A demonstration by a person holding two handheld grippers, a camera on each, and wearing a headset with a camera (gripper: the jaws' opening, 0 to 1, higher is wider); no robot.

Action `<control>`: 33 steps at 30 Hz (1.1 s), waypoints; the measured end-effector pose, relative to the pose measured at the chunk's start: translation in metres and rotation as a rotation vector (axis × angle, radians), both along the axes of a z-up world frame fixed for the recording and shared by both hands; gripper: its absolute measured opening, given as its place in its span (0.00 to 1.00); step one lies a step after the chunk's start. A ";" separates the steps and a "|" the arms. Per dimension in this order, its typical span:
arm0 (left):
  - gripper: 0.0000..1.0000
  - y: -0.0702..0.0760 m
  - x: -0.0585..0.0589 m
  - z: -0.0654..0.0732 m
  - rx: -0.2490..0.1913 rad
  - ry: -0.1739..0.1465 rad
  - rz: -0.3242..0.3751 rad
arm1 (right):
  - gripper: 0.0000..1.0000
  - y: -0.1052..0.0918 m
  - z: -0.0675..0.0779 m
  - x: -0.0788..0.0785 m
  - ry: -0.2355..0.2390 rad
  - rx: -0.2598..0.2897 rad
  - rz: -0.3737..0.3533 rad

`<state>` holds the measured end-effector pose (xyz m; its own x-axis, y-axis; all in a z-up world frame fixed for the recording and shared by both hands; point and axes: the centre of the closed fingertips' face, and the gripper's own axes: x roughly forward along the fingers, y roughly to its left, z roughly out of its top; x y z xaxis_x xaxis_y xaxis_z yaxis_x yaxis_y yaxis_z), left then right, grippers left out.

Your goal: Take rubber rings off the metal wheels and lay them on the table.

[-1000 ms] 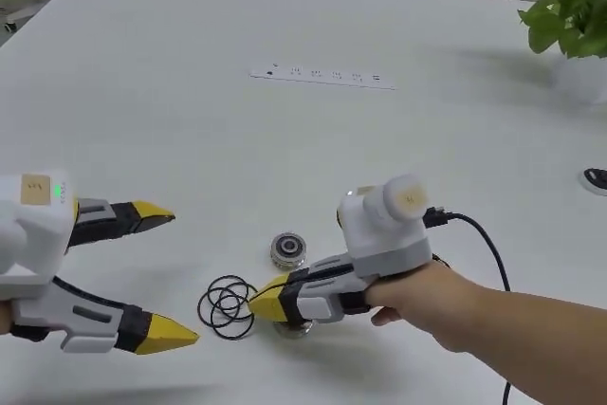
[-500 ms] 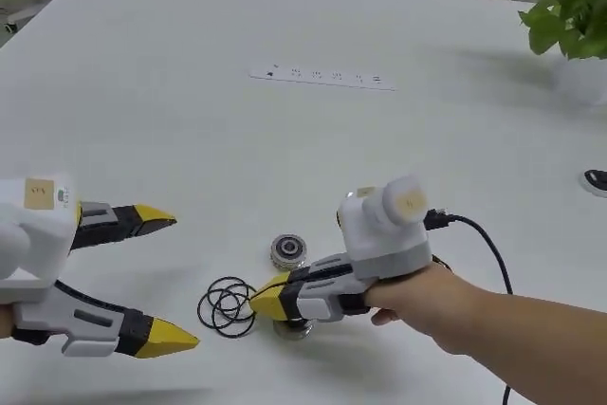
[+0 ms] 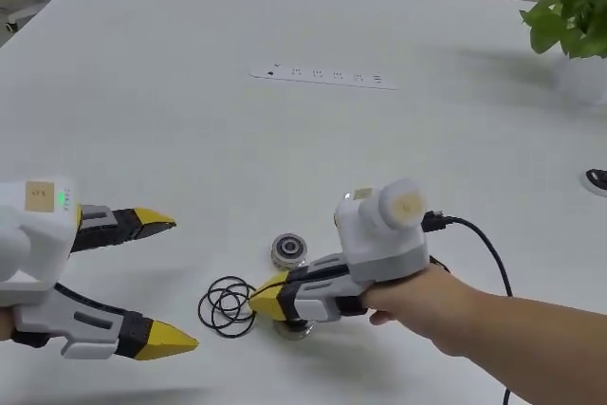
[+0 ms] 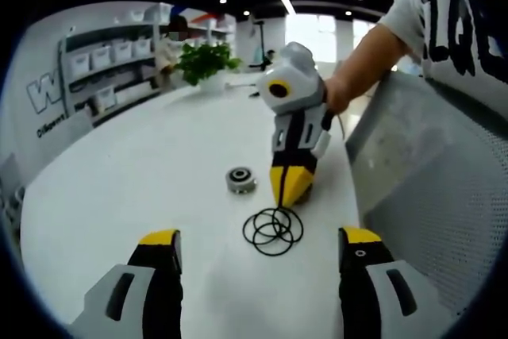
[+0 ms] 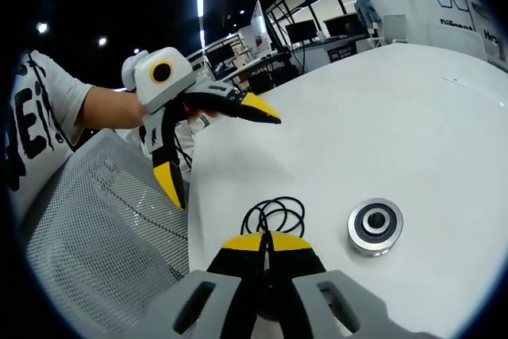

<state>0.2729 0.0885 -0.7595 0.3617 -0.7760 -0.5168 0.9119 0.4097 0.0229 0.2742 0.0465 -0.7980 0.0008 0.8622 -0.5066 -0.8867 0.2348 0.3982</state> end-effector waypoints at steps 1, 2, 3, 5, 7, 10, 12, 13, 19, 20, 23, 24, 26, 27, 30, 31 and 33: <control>0.82 0.000 0.000 0.000 0.000 0.000 0.001 | 0.00 0.000 0.000 0.000 -0.004 -0.001 -0.001; 0.82 0.000 0.000 0.000 0.000 -0.001 0.001 | 0.00 0.000 0.000 0.001 -0.006 -0.002 -0.001; 0.82 0.001 0.000 0.000 0.000 -0.001 0.001 | 0.00 0.001 0.000 0.001 -0.008 -0.003 -0.002; 0.82 0.001 0.001 0.001 0.001 -0.002 0.003 | 0.00 0.001 0.000 0.002 -0.012 -0.004 -0.003; 0.82 0.002 0.001 0.001 0.002 -0.001 0.005 | 0.00 0.001 -0.001 0.002 -0.014 -0.004 -0.003; 0.82 0.002 0.001 0.001 -0.001 0.000 0.007 | 0.00 0.002 -0.001 0.001 -0.017 -0.003 -0.002; 0.82 0.002 0.001 0.001 0.000 0.000 0.007 | 0.00 0.003 -0.001 0.002 -0.019 -0.003 -0.002; 0.82 0.001 0.001 0.001 0.000 -0.001 0.007 | 0.00 0.003 -0.001 0.002 -0.020 -0.003 -0.004; 0.82 0.001 0.001 0.001 -0.001 0.000 0.007 | 0.01 0.002 -0.002 0.004 -0.025 -0.006 -0.007; 0.82 0.001 0.001 0.001 0.000 0.000 0.008 | 0.02 0.002 -0.002 0.004 -0.027 -0.006 -0.008; 0.82 0.001 0.001 0.001 0.000 0.000 0.007 | 0.02 0.001 -0.002 0.005 -0.027 -0.007 -0.011; 0.82 0.001 0.001 0.001 0.001 -0.001 0.007 | 0.02 0.001 -0.002 0.005 -0.027 -0.007 -0.012; 0.82 0.001 0.001 0.001 -0.001 -0.001 0.007 | 0.02 0.001 -0.002 0.005 -0.027 -0.007 -0.013; 0.82 0.001 0.001 0.001 -0.001 -0.001 0.006 | 0.03 0.001 -0.001 0.005 -0.029 -0.007 -0.014; 0.82 -0.001 0.002 0.003 -0.012 0.001 0.010 | 0.03 0.001 0.000 0.005 -0.031 -0.005 -0.015; 0.82 -0.001 0.002 0.004 -0.019 0.000 0.013 | 0.04 0.001 0.000 0.006 -0.031 -0.003 -0.017; 0.82 -0.002 0.002 0.005 -0.021 -0.001 0.013 | 0.05 0.001 0.001 0.006 -0.027 0.001 -0.020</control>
